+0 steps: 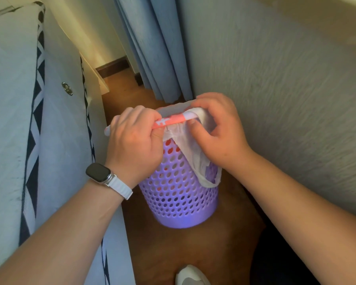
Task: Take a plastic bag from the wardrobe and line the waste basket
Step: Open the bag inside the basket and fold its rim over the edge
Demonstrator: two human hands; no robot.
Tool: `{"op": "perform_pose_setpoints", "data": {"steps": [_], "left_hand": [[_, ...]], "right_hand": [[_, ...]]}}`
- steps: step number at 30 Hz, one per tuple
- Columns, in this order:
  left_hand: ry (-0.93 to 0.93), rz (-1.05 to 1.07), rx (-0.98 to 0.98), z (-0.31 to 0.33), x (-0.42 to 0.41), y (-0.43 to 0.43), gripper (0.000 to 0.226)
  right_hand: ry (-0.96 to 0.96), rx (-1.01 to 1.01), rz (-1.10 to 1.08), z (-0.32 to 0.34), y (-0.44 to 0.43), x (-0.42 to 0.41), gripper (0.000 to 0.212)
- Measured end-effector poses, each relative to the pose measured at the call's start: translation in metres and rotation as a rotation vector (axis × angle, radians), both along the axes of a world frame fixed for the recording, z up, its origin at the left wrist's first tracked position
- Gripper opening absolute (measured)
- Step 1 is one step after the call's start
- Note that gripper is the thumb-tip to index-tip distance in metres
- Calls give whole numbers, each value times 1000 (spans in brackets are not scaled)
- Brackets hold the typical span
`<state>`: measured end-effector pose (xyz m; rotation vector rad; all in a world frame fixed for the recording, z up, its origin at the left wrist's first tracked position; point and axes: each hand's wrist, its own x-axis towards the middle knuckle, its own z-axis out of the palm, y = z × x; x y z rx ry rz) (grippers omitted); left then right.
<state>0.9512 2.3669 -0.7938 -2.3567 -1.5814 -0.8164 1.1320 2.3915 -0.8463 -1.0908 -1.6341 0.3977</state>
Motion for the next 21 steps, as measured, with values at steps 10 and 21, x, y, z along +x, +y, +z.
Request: {"op": "perform_pose_setpoints", "data": {"steps": [10, 21], "left_hand": [[82, -70, 67, 2, 11, -9, 30], [-15, 0, -18, -3, 10, -3, 25]], "right_hand": [[-27, 52, -139, 5, -2, 0, 20], [-72, 12, -58, 20, -10, -15, 31]]}}
